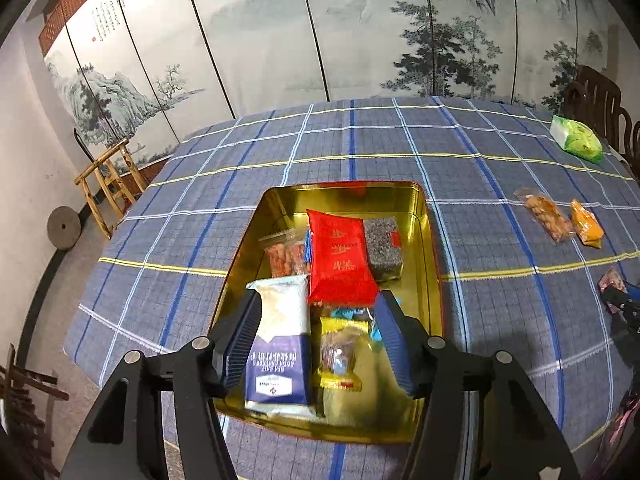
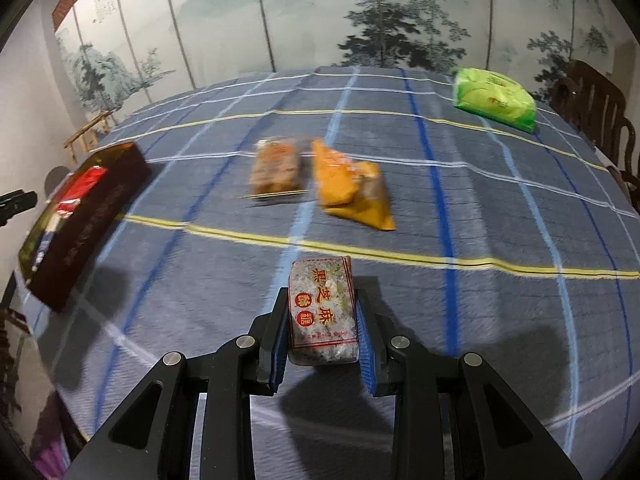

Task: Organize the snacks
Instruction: 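Lower the red cake packet into the tin and open the left gripper, then carry the white pastry packet over the tin with the right gripper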

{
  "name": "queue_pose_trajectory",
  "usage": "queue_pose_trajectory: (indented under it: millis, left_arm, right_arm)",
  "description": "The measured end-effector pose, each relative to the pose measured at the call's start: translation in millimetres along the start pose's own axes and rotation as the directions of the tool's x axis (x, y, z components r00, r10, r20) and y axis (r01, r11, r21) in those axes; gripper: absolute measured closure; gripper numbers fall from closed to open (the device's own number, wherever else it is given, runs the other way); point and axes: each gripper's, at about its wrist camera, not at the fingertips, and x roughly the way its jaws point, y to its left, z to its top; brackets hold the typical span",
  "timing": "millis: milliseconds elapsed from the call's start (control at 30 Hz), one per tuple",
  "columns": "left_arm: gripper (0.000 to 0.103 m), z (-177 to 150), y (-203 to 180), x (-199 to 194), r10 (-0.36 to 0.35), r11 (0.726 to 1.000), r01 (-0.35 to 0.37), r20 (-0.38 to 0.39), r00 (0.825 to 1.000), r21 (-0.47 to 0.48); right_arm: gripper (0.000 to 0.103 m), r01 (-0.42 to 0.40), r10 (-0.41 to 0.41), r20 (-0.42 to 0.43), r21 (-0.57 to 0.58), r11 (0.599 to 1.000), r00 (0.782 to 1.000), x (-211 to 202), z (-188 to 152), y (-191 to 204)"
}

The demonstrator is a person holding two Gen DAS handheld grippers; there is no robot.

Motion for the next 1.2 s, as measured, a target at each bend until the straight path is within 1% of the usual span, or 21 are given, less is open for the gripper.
queue_pose_trajectory:
  millis: [133,200,333,533,833,1067,1200]
  left_arm:
    - [0.043,-9,4,-7,-0.007,1.0,0.007,0.002,1.0,-0.01]
    - [0.038,-14,7,-10,-0.001,1.0,0.001,0.003,1.0,-0.01]
    - [0.038,-24,15,-15,0.003,1.0,-0.003,0.002,1.0,-0.02]
    - [0.035,-35,27,-19,0.008,0.999,-0.008,-0.003,1.0,-0.039]
    - [0.03,-49,44,-22,0.018,0.998,-0.018,-0.008,1.0,-0.066]
    - [0.025,-59,58,-22,0.034,0.996,-0.036,-0.017,0.999,-0.087]
    - [0.023,-64,64,-21,0.044,0.995,-0.046,-0.025,0.999,-0.091]
  right_arm:
    - [0.073,-0.038,0.038,-0.008,-0.021,0.999,0.999,-5,-3,22]
    - [0.073,-0.05,0.049,-0.01,-0.039,0.998,0.999,-7,-6,34]
    - [0.073,-0.084,0.083,-0.019,-0.069,0.994,0.996,-13,-10,59]
    - [0.073,-0.138,0.136,-0.021,-0.129,0.982,0.99,-23,-4,105]
    - [0.073,-0.221,0.223,-0.018,-0.228,0.948,0.975,-30,16,184]
    - [0.073,-0.274,0.277,-0.033,-0.294,0.916,0.96,-29,31,232]
    - [0.073,-0.293,0.294,-0.046,-0.326,0.899,0.955,-23,36,256]
